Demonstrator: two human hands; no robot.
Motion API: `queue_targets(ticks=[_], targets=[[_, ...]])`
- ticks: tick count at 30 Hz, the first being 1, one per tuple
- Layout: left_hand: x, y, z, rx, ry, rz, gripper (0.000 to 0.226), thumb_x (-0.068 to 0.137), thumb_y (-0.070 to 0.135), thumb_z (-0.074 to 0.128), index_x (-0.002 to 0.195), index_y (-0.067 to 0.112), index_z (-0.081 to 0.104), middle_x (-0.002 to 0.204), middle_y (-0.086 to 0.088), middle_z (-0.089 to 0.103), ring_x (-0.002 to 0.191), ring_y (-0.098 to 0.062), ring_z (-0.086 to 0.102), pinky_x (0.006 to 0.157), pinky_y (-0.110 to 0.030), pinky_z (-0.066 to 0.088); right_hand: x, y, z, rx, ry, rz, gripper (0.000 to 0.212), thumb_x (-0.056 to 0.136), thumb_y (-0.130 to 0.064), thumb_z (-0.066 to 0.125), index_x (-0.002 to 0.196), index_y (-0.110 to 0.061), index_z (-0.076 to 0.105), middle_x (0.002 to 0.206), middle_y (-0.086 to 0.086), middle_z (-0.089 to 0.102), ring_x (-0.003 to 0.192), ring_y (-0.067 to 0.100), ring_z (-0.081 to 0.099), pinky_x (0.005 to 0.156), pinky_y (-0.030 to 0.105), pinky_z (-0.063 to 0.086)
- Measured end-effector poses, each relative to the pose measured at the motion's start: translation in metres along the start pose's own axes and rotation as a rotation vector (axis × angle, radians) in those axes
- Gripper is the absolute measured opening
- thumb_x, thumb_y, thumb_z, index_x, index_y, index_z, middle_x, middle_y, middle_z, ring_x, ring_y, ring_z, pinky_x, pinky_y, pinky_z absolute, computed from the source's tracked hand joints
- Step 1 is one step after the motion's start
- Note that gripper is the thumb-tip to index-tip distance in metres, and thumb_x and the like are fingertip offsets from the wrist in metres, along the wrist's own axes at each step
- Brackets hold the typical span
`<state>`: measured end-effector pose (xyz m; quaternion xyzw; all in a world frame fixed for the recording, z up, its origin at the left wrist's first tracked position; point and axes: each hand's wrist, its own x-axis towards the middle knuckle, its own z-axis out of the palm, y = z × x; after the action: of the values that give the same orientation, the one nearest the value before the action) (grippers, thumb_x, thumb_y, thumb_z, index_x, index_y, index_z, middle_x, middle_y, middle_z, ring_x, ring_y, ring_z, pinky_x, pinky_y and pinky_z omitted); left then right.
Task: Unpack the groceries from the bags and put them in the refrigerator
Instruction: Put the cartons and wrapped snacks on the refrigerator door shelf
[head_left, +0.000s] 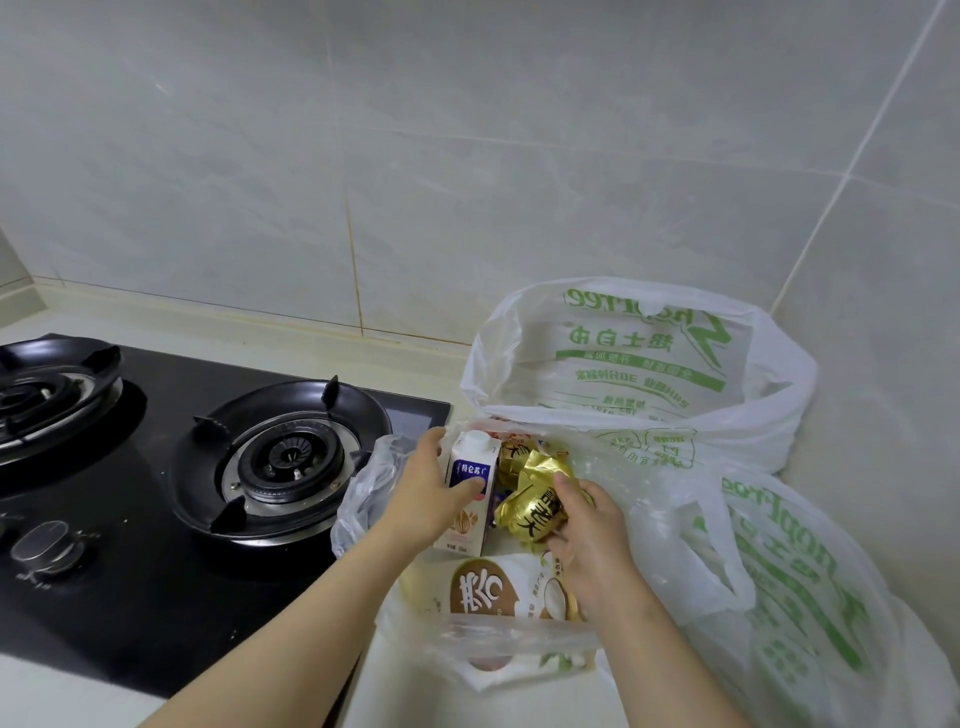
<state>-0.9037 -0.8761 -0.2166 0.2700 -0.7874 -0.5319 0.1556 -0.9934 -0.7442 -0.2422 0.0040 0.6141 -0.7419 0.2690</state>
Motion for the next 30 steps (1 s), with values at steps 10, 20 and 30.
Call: queue_targets(ticks=[10,20,30], targets=[[0.013,-0.008,0.006,-0.188,-0.224,-0.108,0.089,0.077,0.006,0.073,0.143,0.027,0.016,0.105,0.009,0.055,0.089,-0.005,0.060,0.058,-0.010,0.048,0.001,0.004,-0.002,0.043,-0.026,0.049,0.011,0.093,-0.018,0.056,0.099,-0.010,0.060,0.099,0.017,0.067,0.089,0.029,0.066,0.083,0.045,0.054],[0.022,-0.023,0.008,-0.142,-0.193,-0.228,0.067,0.075,0.020,0.077,0.131,0.023,0.040,0.107,-0.004,0.066,0.089,-0.023,0.067,0.081,-0.041,0.056,0.009,0.020,-0.007,0.031,-0.018,0.138,0.026,0.093,-0.028,0.056,0.115,-0.015,0.058,0.109,0.013,0.067,0.098,0.029,0.065,0.085,0.044,0.054],[0.014,-0.024,0.009,-0.140,-0.249,-0.179,0.059,0.076,0.013,0.076,0.121,0.025,0.039,0.102,0.006,0.061,0.090,-0.012,0.063,0.075,-0.026,0.055,0.009,0.023,-0.007,-0.030,-0.026,0.210,0.026,0.089,-0.005,0.060,0.114,-0.004,0.053,0.106,0.020,0.065,0.097,0.032,0.063,0.087,0.044,0.052]])
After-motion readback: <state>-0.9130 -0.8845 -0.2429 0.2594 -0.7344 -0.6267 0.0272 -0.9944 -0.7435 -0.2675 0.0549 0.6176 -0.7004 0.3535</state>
